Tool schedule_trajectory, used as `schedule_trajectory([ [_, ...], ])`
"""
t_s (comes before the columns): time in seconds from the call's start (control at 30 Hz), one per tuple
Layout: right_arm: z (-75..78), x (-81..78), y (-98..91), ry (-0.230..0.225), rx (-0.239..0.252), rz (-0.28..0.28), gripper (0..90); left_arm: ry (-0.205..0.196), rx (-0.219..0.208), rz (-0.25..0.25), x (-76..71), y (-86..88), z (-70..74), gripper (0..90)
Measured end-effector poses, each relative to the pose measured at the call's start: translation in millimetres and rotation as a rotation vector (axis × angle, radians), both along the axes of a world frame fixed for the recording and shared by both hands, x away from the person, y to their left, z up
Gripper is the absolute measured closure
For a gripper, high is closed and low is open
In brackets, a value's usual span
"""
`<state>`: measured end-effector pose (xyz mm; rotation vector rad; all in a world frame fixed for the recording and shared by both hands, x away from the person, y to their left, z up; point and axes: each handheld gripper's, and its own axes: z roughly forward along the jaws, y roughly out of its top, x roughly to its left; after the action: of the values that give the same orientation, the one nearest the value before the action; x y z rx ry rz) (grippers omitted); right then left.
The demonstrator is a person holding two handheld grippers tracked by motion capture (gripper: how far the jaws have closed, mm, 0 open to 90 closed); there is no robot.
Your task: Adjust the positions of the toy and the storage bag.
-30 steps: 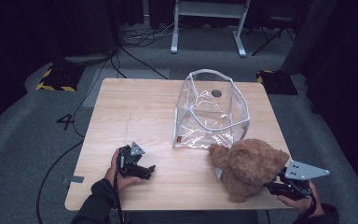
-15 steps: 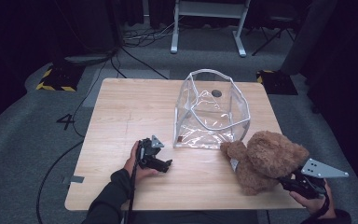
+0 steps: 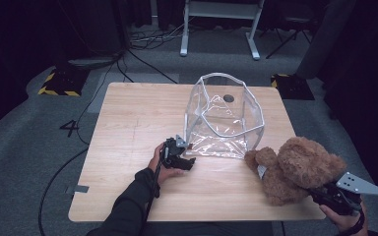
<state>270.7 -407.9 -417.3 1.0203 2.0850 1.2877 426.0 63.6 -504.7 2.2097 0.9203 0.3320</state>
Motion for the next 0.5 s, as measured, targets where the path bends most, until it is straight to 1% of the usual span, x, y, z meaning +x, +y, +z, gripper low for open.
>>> schedule_trajectory([
  [0.03, -0.2, 1.7, -0.3, 0.001, 0.000, -0.009, 60.5, -0.021, 0.004, 0.008, 2.0, -3.2, 0.2, 31.7],
  [0.1, -0.4, 3.5, -0.2, 0.000, 0.000, -0.018, 60.4, -0.019, 0.000, 0.007, 4.8, -4.0, 0.4, 33.5],
  [0.13, -0.8, 5.6, 0.2, -0.003, -0.005, -0.028, 60.3, -0.018, -0.005, 0.016, 7.0, -3.9, 1.0, 34.8],
  [0.17, -1.0, 7.1, 0.4, -0.005, -0.008, -0.035, 60.3, -0.018, -0.012, 0.028, 8.5, -3.2, 1.2, 40.0],
  [0.2, -1.8, 9.1, 0.6, -0.009, -0.008, -0.047, 60.3, 0.006, -0.045, 0.014, 12.9, 0.0, 1.9, 44.8],
  [0.27, -3.0, 10.8, -0.5, -0.012, -0.002, -0.061, 60.3, -0.001, -0.046, -0.006, 13.1, 1.4, 2.9, 51.6],
  [0.3, -3.0, 10.8, -0.5, -0.012, -0.002, -0.061, 60.3, -0.001, -0.046, -0.006, 13.1, 1.4, 2.9, 56.1],
  [0.33, -3.7, 11.6, -1.1, -0.012, 0.006, -0.070, 60.3, -0.008, -0.040, -0.019, 13.2, 1.9, 3.2, 56.1],
  [0.37, -4.3, 12.5, -1.5, -0.012, 0.009, -0.076, 60.4, -0.014, -0.034, -0.025, 13.1, 2.1, 3.5, 60.7],
  [0.4, -5.5, 15.0, -1.6, -0.015, 0.011, -0.086, 60.4, -0.021, -0.039, -0.033, 13.7, 4.5, 4.0, 75.1],
  [0.43, -5.5, 15.0, -1.6, -0.015, 0.011, -0.086, 60.4, -0.021, -0.039, -0.033, 13.7, 4.5, 4.0, 83.9],
  [0.47, -6.7, 17.7, -0.7, -0.011, 0.012, -0.084, 60.3, -0.033, -0.038, -0.028, 14.2, 5.0, 3.2, 84.2],
  [0.5, -7.1, 18.6, -0.3, -0.010, 0.010, -0.081, 60.3, -0.033, -0.045, -0.027, 15.2, 5.1, 2.8, 84.2],
])
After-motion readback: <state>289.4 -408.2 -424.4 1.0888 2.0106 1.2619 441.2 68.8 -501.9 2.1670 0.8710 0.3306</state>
